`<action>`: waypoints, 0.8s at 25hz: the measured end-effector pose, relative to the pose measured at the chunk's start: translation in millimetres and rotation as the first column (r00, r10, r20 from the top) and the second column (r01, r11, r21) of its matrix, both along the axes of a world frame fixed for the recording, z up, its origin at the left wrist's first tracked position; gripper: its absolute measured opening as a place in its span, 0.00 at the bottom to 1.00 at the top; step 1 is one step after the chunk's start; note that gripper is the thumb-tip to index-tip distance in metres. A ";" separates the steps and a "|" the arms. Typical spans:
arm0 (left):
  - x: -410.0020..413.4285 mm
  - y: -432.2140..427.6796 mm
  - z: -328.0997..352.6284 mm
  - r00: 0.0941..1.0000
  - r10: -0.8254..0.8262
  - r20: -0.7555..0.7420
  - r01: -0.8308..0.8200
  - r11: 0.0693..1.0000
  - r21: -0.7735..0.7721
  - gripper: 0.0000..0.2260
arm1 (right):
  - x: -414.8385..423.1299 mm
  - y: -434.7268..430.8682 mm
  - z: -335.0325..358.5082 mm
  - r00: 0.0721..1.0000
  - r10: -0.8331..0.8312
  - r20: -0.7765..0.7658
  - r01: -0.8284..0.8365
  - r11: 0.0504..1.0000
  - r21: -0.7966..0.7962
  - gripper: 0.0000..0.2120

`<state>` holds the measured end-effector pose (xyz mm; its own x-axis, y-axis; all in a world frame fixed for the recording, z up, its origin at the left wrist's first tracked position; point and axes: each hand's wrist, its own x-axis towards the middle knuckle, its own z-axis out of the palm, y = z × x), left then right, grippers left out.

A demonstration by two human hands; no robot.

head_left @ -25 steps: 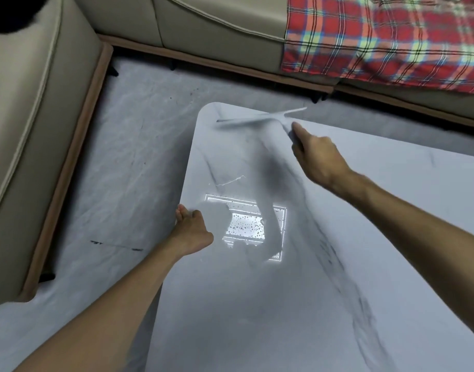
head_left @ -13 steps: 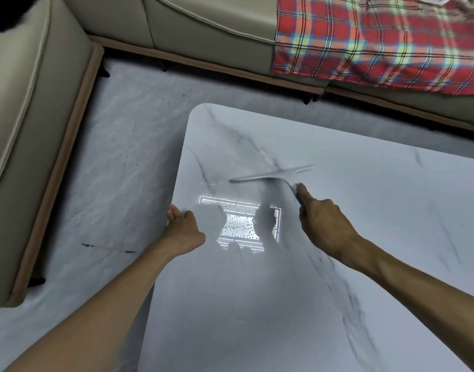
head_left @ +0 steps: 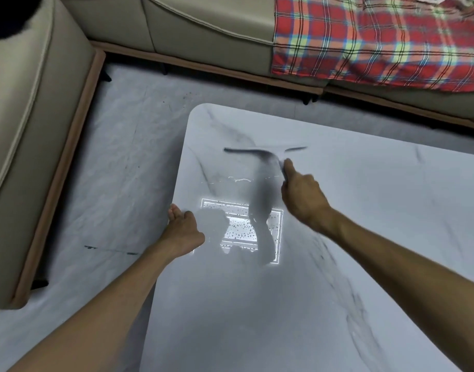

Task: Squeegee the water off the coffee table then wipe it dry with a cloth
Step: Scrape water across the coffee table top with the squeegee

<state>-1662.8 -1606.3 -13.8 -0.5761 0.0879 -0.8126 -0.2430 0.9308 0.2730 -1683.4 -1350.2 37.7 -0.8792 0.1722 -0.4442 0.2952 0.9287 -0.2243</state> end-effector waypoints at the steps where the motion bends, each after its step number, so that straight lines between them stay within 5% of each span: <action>1: 1.1 -2.0 1.0 1.000 -0.001 -0.025 0.001 1.000 0.004 0.16 | 17.9 -2.4 8.0 0.999 0.035 0.019 -0.035 0.999 -0.018 0.25; 5: 9.1 -21.1 0.8 0.946 0.126 -0.298 -0.115 0.992 0.055 0.03 | 10.1 -11.5 27.6 0.989 0.131 -0.075 -0.136 0.989 -0.062 0.19; 9: 18.5 -47.1 -4.6 0.817 0.366 -0.446 -0.318 0.930 0.182 0.13 | -69.2 -53.0 6.1 0.977 0.179 -0.119 -0.189 0.979 -0.078 0.21; 20: 31.3 -46.6 -3.1 0.748 0.536 -0.392 -0.474 0.845 0.250 0.16 | 45.6 -19.0 21.0 0.874 0.468 0.132 -0.466 0.883 -0.047 0.27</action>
